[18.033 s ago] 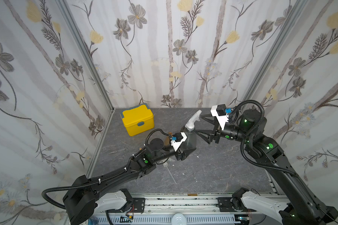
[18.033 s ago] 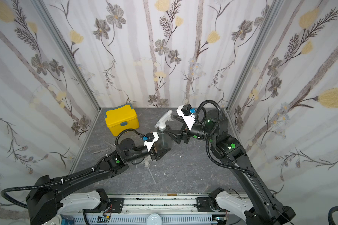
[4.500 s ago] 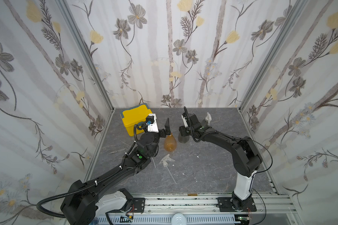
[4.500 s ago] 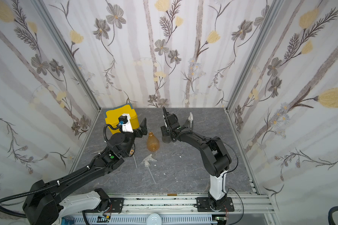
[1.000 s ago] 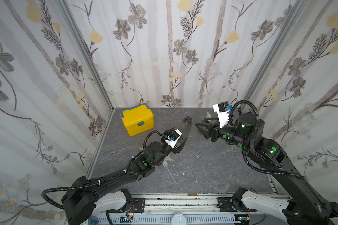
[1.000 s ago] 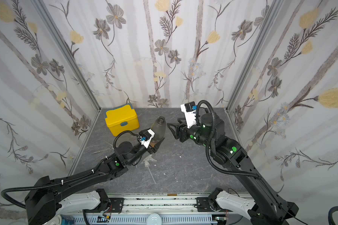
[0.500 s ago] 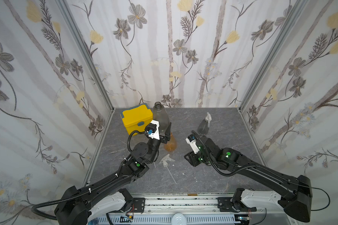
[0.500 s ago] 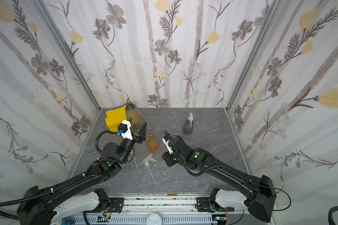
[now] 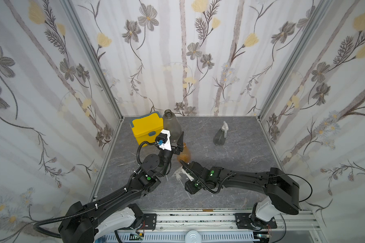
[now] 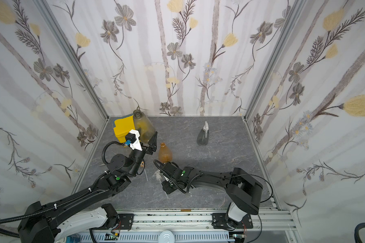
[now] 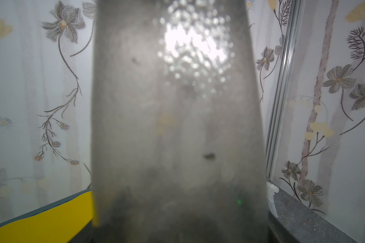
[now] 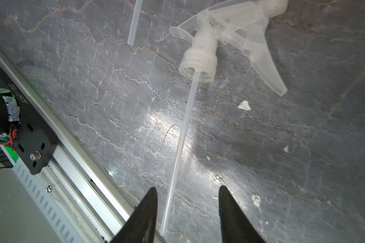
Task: Attach spray nozzles to spray bottles
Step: Move the spray nozzle to the center of the board.
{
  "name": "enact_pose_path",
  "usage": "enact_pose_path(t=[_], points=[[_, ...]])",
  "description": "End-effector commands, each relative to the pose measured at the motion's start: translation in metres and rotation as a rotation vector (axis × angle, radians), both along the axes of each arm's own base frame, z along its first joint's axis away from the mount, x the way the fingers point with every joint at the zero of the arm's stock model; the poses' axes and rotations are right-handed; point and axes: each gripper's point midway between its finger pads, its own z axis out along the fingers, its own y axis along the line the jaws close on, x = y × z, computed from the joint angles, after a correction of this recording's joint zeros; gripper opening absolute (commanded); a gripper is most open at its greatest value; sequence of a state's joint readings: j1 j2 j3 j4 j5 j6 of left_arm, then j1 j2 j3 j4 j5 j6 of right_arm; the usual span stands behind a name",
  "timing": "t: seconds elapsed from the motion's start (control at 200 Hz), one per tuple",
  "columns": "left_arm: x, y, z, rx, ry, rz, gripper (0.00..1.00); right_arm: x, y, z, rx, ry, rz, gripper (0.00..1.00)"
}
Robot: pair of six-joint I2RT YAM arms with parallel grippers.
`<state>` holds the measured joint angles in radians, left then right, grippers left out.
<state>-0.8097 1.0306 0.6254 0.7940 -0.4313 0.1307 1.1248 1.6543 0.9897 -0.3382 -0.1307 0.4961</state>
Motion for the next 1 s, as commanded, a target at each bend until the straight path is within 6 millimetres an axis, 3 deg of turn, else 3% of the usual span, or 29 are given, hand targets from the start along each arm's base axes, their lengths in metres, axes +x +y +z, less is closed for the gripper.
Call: enact_pose_path(t=[0.0,0.115,0.205,0.325,0.555,0.62,0.645,0.799,0.834,0.994], points=[[-0.001,0.000,0.007,-0.023,-0.023,-0.008,0.69,-0.004,0.016,-0.005,0.023,0.018,0.046,0.44],[-0.001,-0.001,0.007,-0.022,-0.023,-0.011,0.69,-0.003,0.018,-0.017,-0.001,0.023,0.050,0.41],[-0.002,-0.001,0.006,-0.021,-0.023,-0.012,0.69,0.003,0.015,-0.023,-0.030,0.004,0.026,0.28],[-0.001,-0.001,0.006,-0.017,-0.022,-0.011,0.69,0.014,0.006,-0.017,-0.038,-0.047,-0.038,0.14],[-0.001,-0.002,0.005,-0.012,-0.020,-0.015,0.69,0.015,-0.018,-0.007,-0.025,-0.070,-0.123,0.04],[-0.001,-0.002,0.006,-0.012,-0.023,-0.015,0.69,0.012,-0.030,-0.015,-0.049,-0.060,-0.143,0.01],[-0.001,-0.002,0.006,-0.011,-0.023,-0.015,0.69,0.012,-0.033,-0.007,-0.029,-0.069,-0.154,0.01],[-0.001,-0.003,0.006,-0.012,-0.022,-0.019,0.69,0.014,-0.072,-0.004,-0.039,-0.060,-0.260,0.02],[-0.002,-0.003,0.006,-0.009,-0.023,-0.021,0.69,0.012,-0.092,-0.013,-0.063,-0.045,-0.294,0.03],[-0.004,-0.007,0.007,-0.013,-0.028,-0.054,0.69,0.030,-0.140,-0.007,-0.035,-0.061,-0.477,0.04]])
